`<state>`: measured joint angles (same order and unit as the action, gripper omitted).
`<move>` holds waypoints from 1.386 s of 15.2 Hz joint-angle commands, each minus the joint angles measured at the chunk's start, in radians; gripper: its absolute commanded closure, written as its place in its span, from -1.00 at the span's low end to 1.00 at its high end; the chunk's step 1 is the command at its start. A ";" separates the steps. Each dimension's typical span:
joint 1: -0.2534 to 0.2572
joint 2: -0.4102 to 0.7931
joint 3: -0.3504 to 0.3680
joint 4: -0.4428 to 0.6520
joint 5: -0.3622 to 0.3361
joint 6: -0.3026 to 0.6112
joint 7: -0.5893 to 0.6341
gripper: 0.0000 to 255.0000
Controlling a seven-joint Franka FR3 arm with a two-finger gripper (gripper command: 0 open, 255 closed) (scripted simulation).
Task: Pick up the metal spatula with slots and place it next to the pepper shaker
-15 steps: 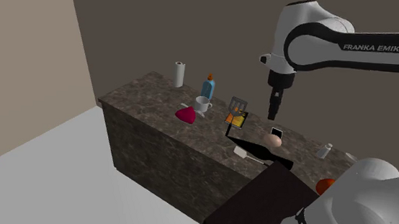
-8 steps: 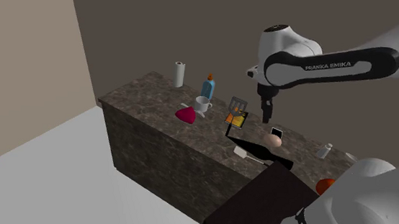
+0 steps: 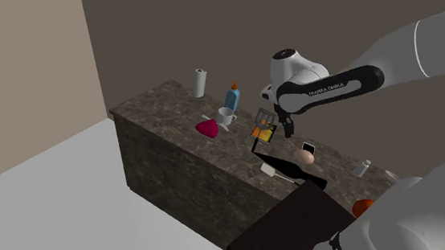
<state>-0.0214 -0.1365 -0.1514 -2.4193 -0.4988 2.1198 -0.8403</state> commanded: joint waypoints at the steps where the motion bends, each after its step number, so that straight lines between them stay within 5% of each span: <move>1: -0.003 0.088 -0.005 0.027 -0.048 0.066 -0.026 -1.00; 17: -0.016 0.703 -0.052 0.400 -0.428 0.377 -0.181 -1.00; 21: -0.025 0.771 -0.065 0.445 -0.457 0.412 -0.182 -1.00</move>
<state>-0.0446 0.6230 -0.2129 -1.9804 -0.9493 2.5233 -1.0239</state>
